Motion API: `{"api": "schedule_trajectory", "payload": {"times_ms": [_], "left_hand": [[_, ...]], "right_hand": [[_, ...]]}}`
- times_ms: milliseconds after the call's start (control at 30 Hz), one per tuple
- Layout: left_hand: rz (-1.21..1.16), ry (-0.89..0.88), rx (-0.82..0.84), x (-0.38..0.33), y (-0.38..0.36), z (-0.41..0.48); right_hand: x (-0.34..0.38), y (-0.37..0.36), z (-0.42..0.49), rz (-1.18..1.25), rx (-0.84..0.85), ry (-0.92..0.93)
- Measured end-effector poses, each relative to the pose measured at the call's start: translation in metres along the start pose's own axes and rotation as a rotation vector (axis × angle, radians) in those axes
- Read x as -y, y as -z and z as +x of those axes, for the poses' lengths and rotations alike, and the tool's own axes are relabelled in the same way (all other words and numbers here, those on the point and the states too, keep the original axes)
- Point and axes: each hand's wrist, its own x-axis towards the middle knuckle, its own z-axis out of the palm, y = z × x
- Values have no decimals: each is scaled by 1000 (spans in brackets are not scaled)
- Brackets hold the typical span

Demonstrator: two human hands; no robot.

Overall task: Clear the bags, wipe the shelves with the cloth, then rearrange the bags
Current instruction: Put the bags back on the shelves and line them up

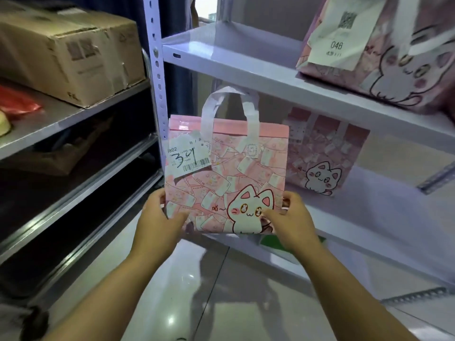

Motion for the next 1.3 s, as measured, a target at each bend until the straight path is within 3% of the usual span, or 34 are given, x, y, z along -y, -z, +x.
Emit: {"api": "schedule_trajectory", "payload": {"times_ms": [267, 567, 967, 1300], "left_hand": [[-73, -38, -114, -50, 53, -90], [-120, -226, -200, -152, 96, -92], [-75, -467, -199, -236, 108, 10], [-48, -440, -98, -239, 81, 121]], "right_hand": [[49, 43, -87, 74, 24, 81], [138, 83, -105, 174, -20, 282], [216, 83, -28, 173, -104, 417], [235, 59, 57, 88, -173, 321]]}}
